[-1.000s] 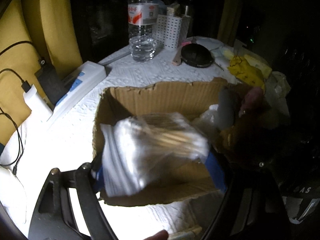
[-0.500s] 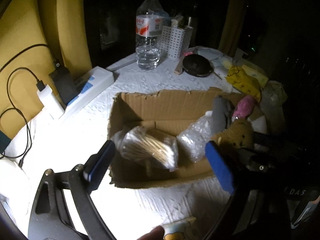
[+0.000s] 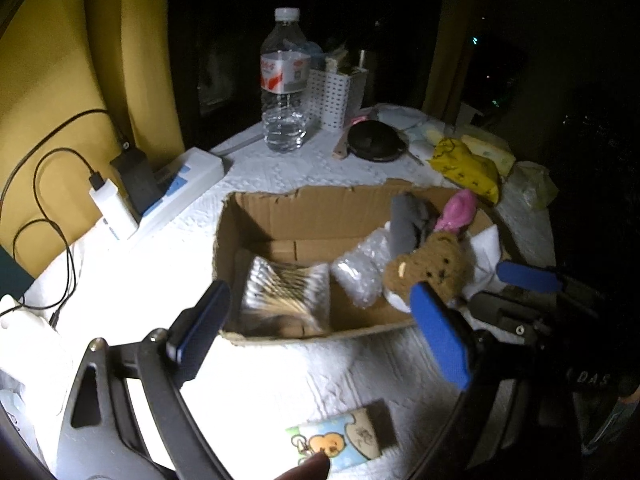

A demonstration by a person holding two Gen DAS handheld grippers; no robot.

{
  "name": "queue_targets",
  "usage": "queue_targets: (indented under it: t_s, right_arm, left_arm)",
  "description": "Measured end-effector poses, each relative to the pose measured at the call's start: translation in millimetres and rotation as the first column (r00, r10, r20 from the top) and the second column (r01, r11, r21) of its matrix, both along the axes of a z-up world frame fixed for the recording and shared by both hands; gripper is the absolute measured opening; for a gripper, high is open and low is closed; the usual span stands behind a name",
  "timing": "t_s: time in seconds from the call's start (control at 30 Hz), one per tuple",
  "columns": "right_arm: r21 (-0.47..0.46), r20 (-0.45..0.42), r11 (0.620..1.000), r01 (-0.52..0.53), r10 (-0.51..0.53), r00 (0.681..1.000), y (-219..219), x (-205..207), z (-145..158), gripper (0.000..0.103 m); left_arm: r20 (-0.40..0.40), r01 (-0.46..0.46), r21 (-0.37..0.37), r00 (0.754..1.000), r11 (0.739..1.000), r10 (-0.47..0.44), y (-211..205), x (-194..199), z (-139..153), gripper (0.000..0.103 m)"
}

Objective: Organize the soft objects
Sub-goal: 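Carry the teddy bear and cotton-swab bag into the box and open both grippers, then reach the left gripper to the duck tissue pack and grasp it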

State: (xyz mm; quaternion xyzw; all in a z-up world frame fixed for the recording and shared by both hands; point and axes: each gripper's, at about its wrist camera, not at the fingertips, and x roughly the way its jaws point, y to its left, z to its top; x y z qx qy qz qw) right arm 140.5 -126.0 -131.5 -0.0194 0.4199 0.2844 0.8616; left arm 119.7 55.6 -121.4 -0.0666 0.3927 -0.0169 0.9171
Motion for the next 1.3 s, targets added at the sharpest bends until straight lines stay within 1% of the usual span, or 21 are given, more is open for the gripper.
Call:
queue_targets:
  t_s: [0.43, 0.7, 0.93, 1.07, 1.3]
  right_arm:
    - [0.012, 0.030, 1.000, 0.003, -0.004, 1.000, -12.1, -25.6, 10.6, 0.063]
    - [0.021, 0.041, 1.000, 0.004, -0.005, 0.999, -18.2, -42.6, 13.5, 0.063]
    - [0.028, 0.038, 0.999, 0.014, -0.015, 0.999, -24.0, -55.0, 8.9, 0.063]
    - [0.030, 0.037, 0.999, 0.024, -0.025, 0.999, -27.0, -60.5, 5.6, 0.063]
    - [0.033, 0.029, 0.999, 0.040, -0.041, 0.999, -33.9, -67.5, -2.8, 0.063]
  left_arm:
    - [0.022, 0.005, 0.011, 1.000, 1.000, -0.005, -12.1, -30.3, 9.8, 0.092]
    - [0.020, 0.007, 0.013, 1.000, 1.000, -0.007, -18.6, -47.4, 8.2, 0.092]
    - [-0.002, 0.011, 0.024, 1.000, 1.000, -0.011, -26.4, -62.2, -2.4, 0.092]
    - [-0.022, 0.033, 0.040, 0.999, 0.999, -0.032, -35.1, -69.8, -11.7, 0.093]
    - [-0.041, 0.036, 0.037, 0.999, 0.999, -0.035, -38.1, -76.8, -26.3, 0.092]
